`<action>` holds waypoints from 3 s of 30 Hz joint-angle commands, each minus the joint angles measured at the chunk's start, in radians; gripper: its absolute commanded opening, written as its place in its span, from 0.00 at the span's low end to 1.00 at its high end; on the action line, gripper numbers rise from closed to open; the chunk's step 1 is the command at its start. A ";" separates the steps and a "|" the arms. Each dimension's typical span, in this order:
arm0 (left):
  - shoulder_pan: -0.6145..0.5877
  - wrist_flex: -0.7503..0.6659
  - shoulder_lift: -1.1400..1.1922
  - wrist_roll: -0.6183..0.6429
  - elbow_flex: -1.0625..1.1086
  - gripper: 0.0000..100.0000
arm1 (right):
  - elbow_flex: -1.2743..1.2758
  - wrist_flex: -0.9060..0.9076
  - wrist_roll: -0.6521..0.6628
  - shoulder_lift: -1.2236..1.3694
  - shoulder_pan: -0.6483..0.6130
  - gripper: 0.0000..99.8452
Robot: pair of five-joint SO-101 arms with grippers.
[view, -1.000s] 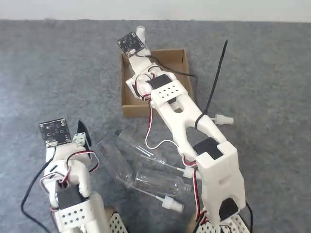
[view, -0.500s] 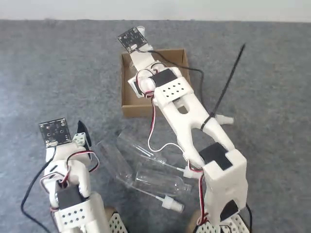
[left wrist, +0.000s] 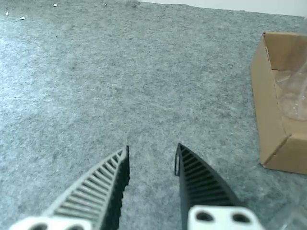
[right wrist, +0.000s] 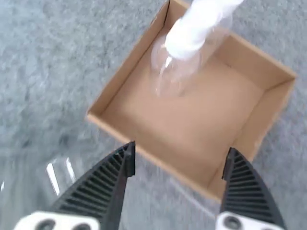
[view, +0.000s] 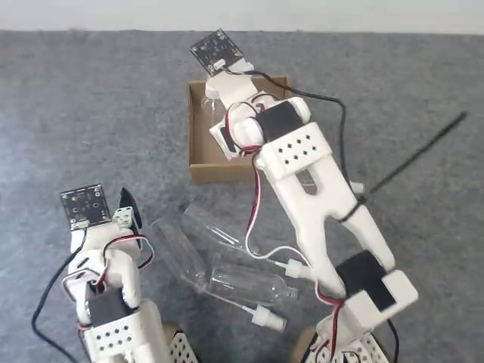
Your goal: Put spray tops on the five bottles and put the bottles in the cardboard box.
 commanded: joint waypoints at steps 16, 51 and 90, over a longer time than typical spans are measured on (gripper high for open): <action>-0.002 -0.031 -0.014 -0.009 -0.010 0.15 | -0.028 0.487 -0.005 -0.240 0.041 0.25; -0.008 -0.031 -0.014 -0.009 -0.010 0.15 | 0.764 -0.228 -0.005 -0.433 -0.331 0.25; -0.006 -0.031 -0.014 -0.009 -0.010 0.15 | 0.907 -0.596 -0.009 -0.378 -0.341 0.01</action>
